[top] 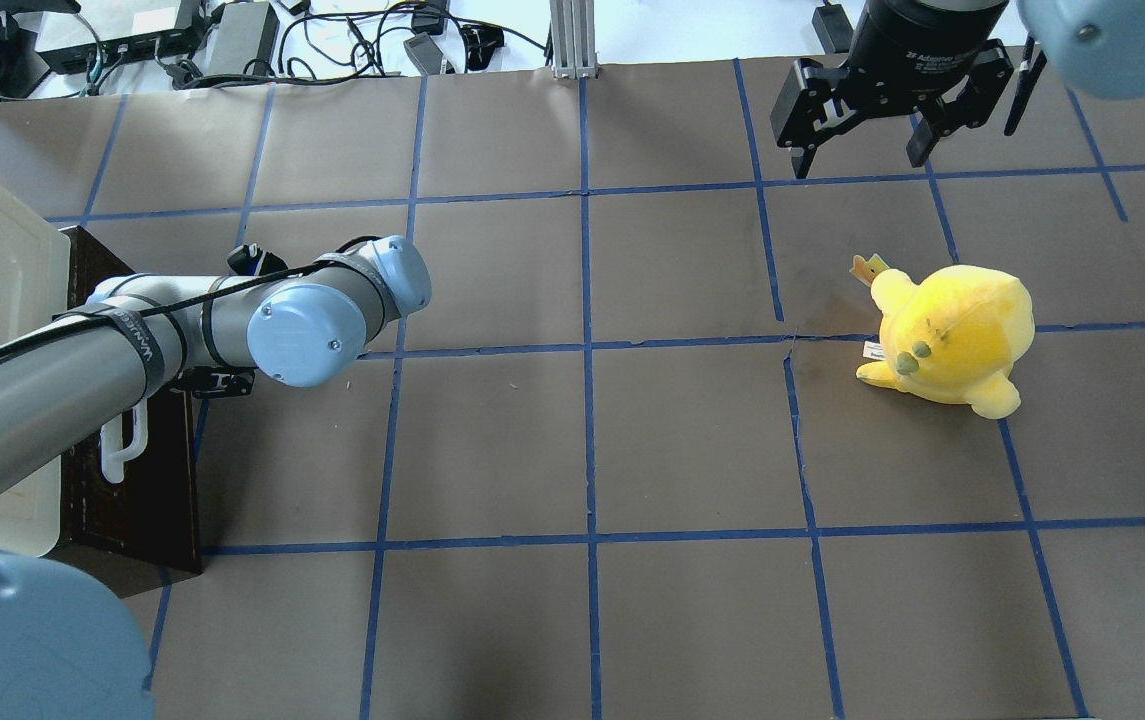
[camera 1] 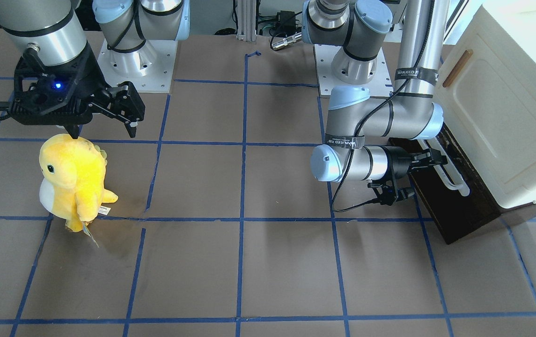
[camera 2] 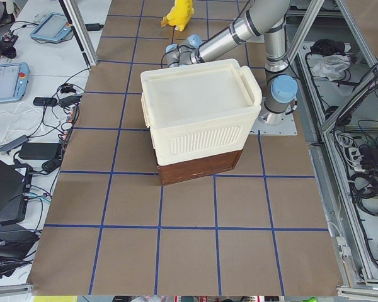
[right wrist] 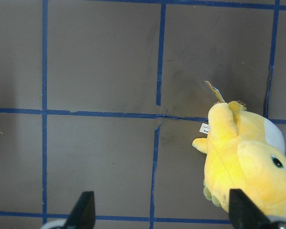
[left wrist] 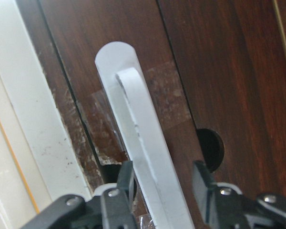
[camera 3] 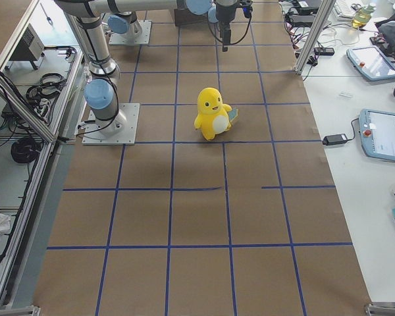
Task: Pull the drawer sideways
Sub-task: 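Pull the drawer handle with the left gripper, sliding the drawer out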
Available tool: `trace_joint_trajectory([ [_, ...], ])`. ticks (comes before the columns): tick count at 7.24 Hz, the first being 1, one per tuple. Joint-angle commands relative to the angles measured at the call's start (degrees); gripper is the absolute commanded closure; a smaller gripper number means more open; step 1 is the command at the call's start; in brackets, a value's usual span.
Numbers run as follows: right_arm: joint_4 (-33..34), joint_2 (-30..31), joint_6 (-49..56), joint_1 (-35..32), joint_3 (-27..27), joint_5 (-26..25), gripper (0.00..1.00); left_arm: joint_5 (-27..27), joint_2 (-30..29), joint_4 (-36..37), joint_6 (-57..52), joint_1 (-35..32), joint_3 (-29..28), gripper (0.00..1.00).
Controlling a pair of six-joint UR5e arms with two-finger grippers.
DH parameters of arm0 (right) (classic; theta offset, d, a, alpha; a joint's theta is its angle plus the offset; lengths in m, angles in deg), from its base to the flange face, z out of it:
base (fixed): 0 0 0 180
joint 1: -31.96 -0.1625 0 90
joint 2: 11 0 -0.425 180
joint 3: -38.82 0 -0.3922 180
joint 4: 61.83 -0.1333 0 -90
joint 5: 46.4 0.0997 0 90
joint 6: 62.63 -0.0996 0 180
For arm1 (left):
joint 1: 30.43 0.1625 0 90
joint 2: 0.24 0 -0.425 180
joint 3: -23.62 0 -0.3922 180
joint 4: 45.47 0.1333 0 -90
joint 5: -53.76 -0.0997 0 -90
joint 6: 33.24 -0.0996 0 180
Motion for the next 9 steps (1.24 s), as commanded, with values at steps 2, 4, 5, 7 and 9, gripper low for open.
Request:
trace_joint_trajectory([
  [2, 0.0, 0.0, 0.1, 0.0, 0.0, 0.0, 0.00, 0.0, 0.1, 0.4, 0.1, 0.0, -0.1, 0.64],
  [4, 0.0, 0.0, 0.0, 0.0, 0.0, 0.0, 0.00, 0.1, 0.2, 0.4, 0.2, 0.0, -0.1, 0.72],
  [5, 0.0, 0.0, 0.0, 0.0, 0.0, 0.0, 0.00, 0.1, 0.2, 0.4, 0.3, 0.0, 0.0, 0.72],
  [7, 0.0, 0.0, 0.0, 0.0, 0.0, 0.0, 0.00, 0.1, 0.1, 0.5, 0.1, 0.0, -0.2, 0.72],
  [9, 0.0, 0.0, 0.0, 0.0, 0.0, 0.0, 0.00, 0.2, -0.4, 0.5, -0.4, 0.0, -1.2, 0.80],
])
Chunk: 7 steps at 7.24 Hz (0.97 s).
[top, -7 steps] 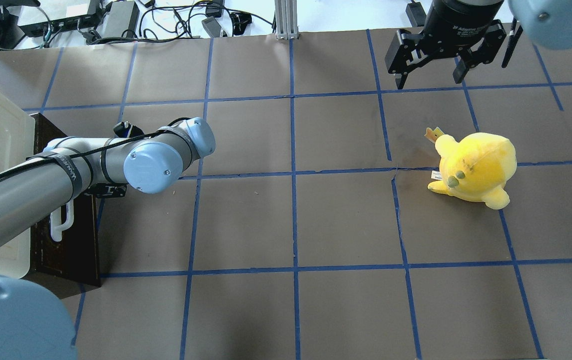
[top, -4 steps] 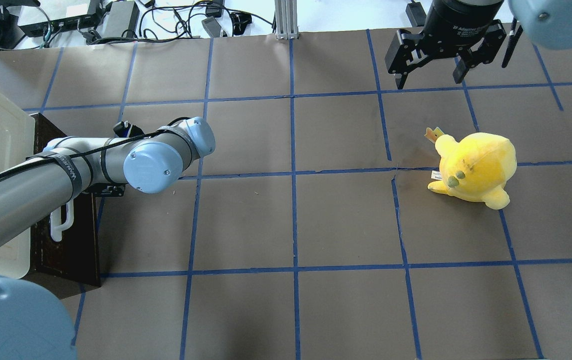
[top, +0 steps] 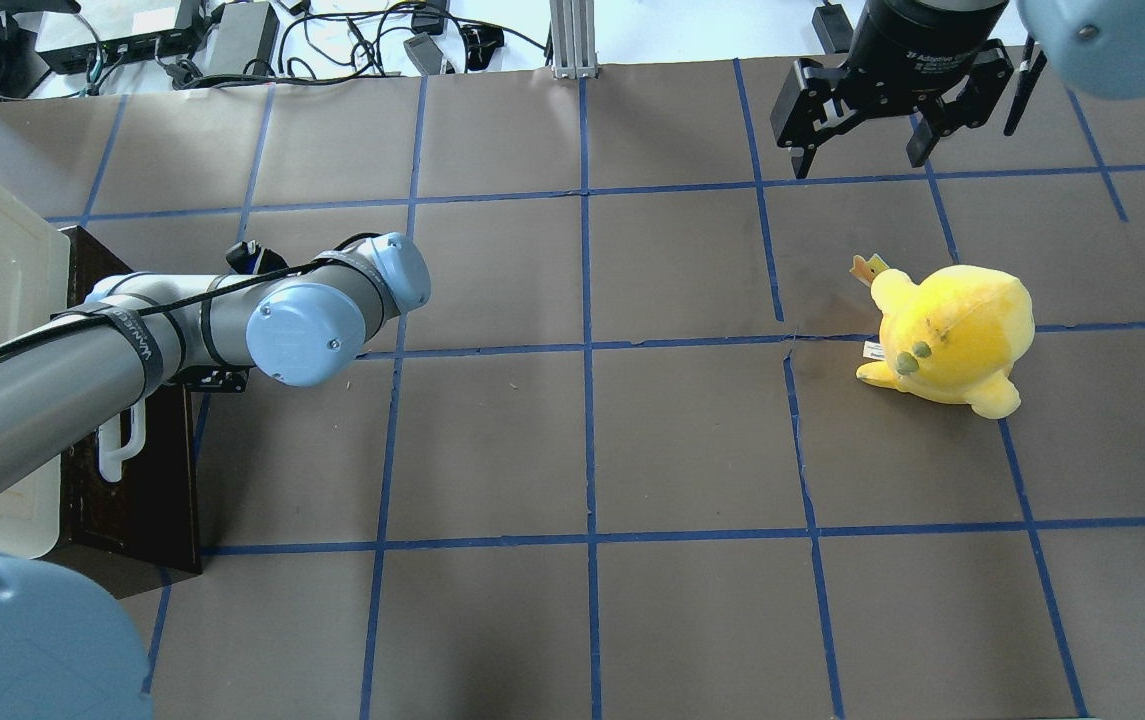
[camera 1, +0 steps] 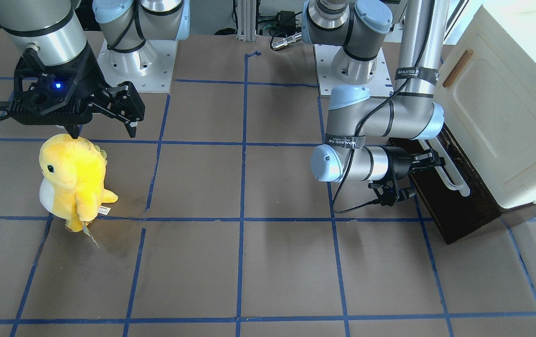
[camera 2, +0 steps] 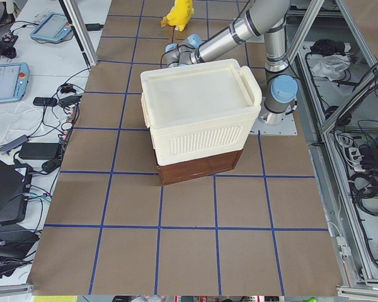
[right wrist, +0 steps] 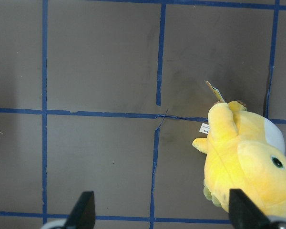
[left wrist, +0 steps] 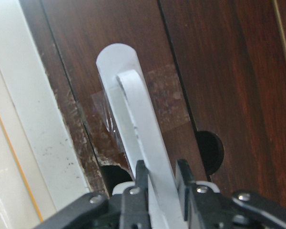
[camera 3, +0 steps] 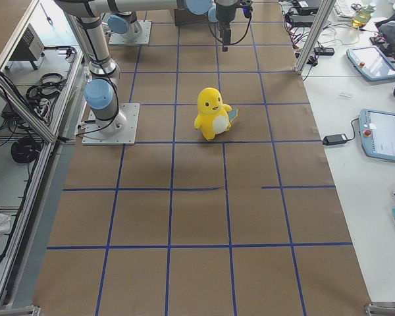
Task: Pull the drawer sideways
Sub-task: 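Pull the drawer handle with the left gripper, sliding the drawer out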
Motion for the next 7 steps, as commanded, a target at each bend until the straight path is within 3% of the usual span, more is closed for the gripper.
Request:
trace_joint_trajectory([
  [1, 0.0, 0.0, 0.0, 0.0, 0.0, 0.0, 0.00, 0.1, -0.5, 0.1, -0.4, -0.1, -1.2, 0.80],
  [7, 0.0, 0.0, 0.0, 0.0, 0.0, 0.0, 0.00, 0.7, -1.0, 0.0, -0.3, -3.1, -2.5, 0.81],
])
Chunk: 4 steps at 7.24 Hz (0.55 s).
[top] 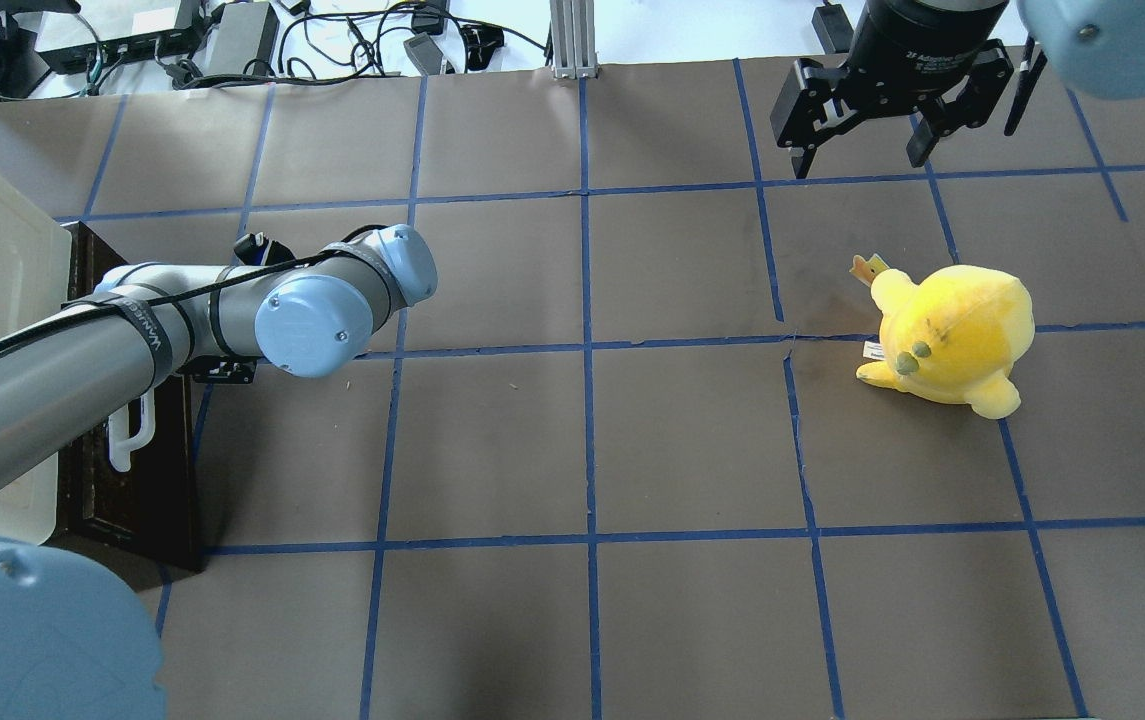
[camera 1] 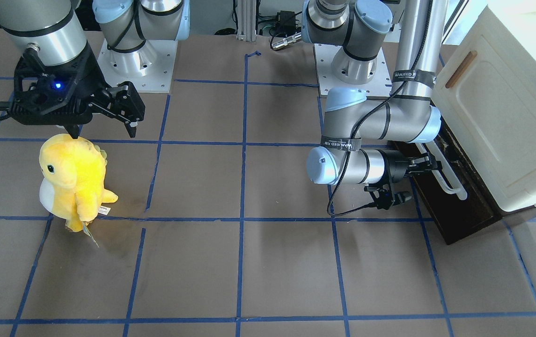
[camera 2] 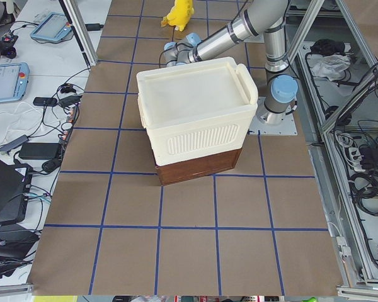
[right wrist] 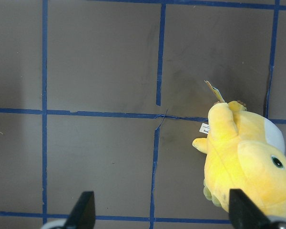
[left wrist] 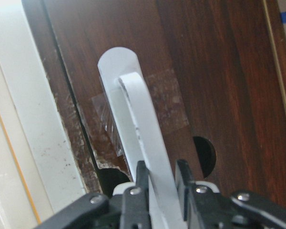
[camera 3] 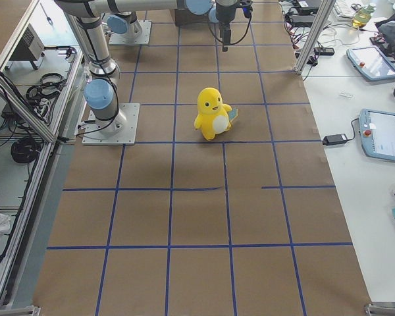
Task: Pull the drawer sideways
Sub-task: 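Pull the drawer handle with the left gripper, sliding the drawer out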
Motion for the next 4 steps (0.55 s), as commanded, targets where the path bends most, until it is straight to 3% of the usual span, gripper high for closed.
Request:
trace_joint_trajectory([
  [1, 0.0, 0.0, 0.0, 0.0, 0.0, 0.0, 0.00, 0.4, -0.1, -0.1, -0.1, -2.2, -1.4, 0.81],
  [4, 0.0, 0.0, 0.0, 0.0, 0.0, 0.0, 0.00, 1.2, -0.2, -0.1, -0.1, -2.7, -1.4, 0.81],
])
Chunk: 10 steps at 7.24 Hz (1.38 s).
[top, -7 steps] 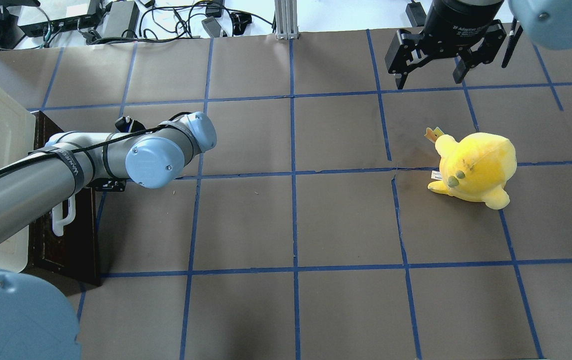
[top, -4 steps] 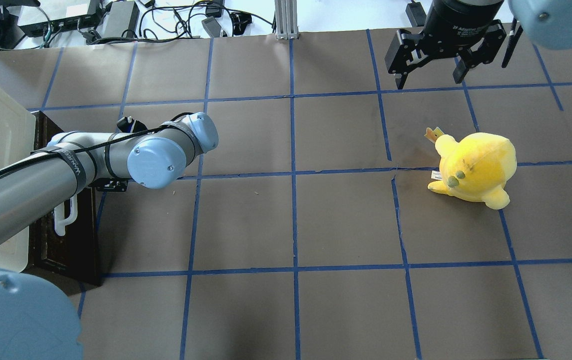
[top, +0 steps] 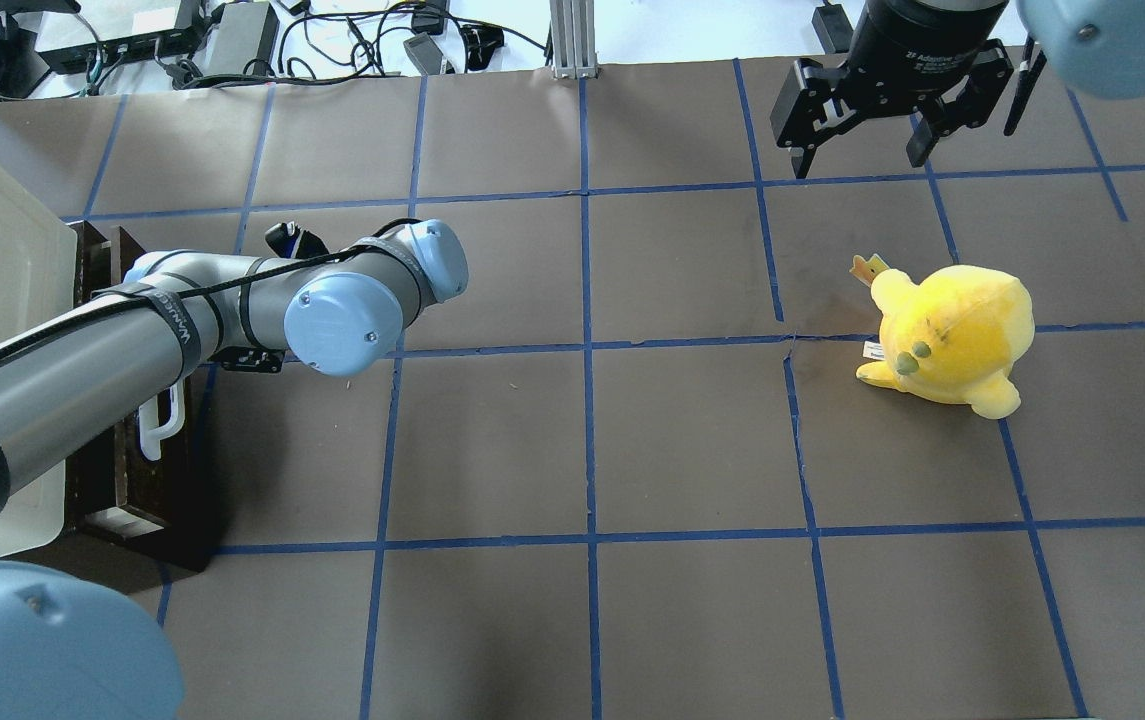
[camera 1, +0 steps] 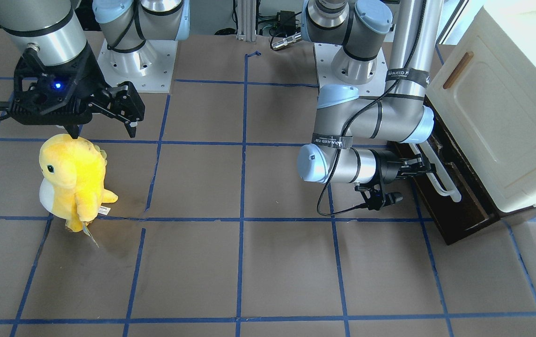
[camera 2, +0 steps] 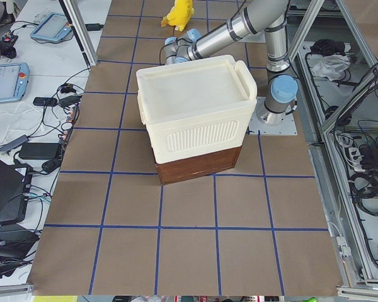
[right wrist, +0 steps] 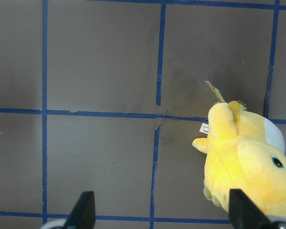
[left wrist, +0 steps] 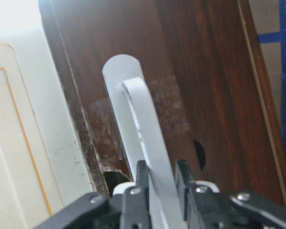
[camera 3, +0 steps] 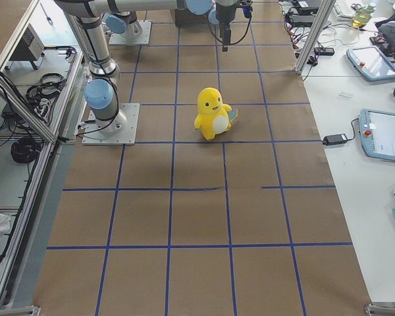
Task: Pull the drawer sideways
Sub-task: 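Pull the drawer handle with the left gripper, sliding the drawer out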
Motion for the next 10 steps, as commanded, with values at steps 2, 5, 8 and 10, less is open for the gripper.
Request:
trace_joint_trajectory([
  [2, 0.0, 0.0, 0.0, 0.0, 0.0, 0.0, 0.00, 0.3, -0.4, 0.0, 0.0, -1.2, -0.1, 0.81],
  [5, 0.0, 0.0, 0.0, 0.0, 0.0, 0.0, 0.00, 2.6, -0.4, 0.0, -0.1, -2.5, -2.0, 0.81],
  [8, 0.0, 0.0, 0.0, 0.0, 0.0, 0.0, 0.00, 2.7, -0.7, 0.0, -0.5, -3.0, -2.4, 0.81],
  [10, 0.0, 0.0, 0.0, 0.0, 0.0, 0.0, 0.00, 2.7, -0.7, 0.0, -1.0, -3.3, -2.4, 0.85],
])
